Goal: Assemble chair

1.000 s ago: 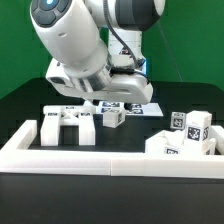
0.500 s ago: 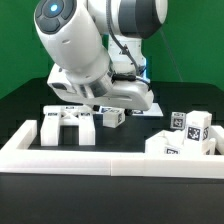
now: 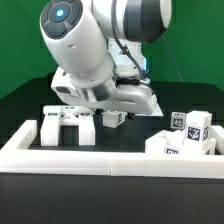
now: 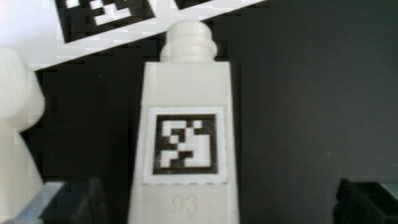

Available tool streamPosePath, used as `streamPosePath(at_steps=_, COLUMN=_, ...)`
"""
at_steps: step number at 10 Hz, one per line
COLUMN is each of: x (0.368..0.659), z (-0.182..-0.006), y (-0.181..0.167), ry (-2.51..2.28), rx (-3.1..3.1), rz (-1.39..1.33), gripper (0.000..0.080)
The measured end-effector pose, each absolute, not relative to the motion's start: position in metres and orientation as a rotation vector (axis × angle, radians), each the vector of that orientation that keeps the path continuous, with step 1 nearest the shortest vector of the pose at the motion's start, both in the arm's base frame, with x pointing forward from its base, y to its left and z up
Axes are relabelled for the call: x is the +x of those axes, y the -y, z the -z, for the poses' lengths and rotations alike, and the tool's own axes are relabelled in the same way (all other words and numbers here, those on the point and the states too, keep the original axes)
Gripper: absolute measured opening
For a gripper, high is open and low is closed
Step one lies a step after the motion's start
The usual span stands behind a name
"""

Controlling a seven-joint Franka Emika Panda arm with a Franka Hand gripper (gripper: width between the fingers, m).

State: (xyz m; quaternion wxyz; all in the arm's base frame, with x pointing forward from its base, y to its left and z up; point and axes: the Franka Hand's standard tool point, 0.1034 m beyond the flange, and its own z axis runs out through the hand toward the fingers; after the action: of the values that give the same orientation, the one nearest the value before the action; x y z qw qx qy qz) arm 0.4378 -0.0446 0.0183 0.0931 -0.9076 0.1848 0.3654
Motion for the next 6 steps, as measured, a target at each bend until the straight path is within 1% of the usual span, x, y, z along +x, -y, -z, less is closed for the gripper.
streamPosePath(at_steps=2, x=0.4366, z=-0.0173, y=0.0428, ry=-0.541, rx=-2.692, rz=-1.088, gripper=0.0649)
streamPosePath(at_steps=3, x=0.4353, z=-0.0166, y=0.0452, ry=-0.540, rx=-2.688, rz=-1.088, gripper=0.0602)
streamPosePath(at_steps=4, x=0.4340, z=-0.0161, y=0.0481, ry=-0.545, rx=-2.683, rz=-1.089, gripper=0.0602)
streamPosePath(at_steps=5, x=0.4333, z=-0.0159, y=0.0493, ry=-0.549, rx=-2.681, rz=-1.089, gripper=0.0426)
streamPosePath(at_steps=6, x=0.4323, z=-0.0155, y=0.0499, ry=-0.551, rx=-2.679, rz=-1.092, gripper=0.0426)
